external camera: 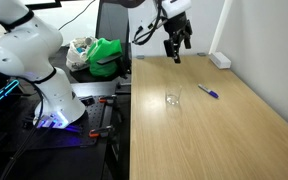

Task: Take the marker from the table and place it in the glass cup

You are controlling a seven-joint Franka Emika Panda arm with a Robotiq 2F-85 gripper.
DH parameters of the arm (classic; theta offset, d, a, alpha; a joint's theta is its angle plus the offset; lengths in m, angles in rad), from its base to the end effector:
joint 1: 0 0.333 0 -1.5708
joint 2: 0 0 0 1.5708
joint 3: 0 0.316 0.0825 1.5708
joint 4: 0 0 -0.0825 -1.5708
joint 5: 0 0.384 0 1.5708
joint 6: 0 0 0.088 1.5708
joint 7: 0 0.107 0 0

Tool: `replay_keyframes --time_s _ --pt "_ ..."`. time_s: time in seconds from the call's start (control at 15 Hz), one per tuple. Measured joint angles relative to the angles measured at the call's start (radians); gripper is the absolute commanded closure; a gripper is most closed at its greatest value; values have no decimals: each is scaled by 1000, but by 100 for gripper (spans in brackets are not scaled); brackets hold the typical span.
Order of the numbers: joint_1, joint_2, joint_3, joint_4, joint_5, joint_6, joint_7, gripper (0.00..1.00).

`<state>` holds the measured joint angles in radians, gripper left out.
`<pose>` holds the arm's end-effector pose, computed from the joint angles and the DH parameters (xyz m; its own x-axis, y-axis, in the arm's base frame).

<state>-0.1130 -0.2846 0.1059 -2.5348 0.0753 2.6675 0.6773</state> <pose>0.4649 -0.0049 0.4195 0.6743 -0.6762 0.2966 -0.6176 -0.7367 -0.2755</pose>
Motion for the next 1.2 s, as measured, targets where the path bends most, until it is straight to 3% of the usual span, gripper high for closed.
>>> replay_keyframes --time_s 0.4,0.8,1.2 --pt "19 88 7 51 1 5 36 0" --pt "96 210 9 154 72 5 41 0" --pt "154 369 7 295 92 5 138 0"
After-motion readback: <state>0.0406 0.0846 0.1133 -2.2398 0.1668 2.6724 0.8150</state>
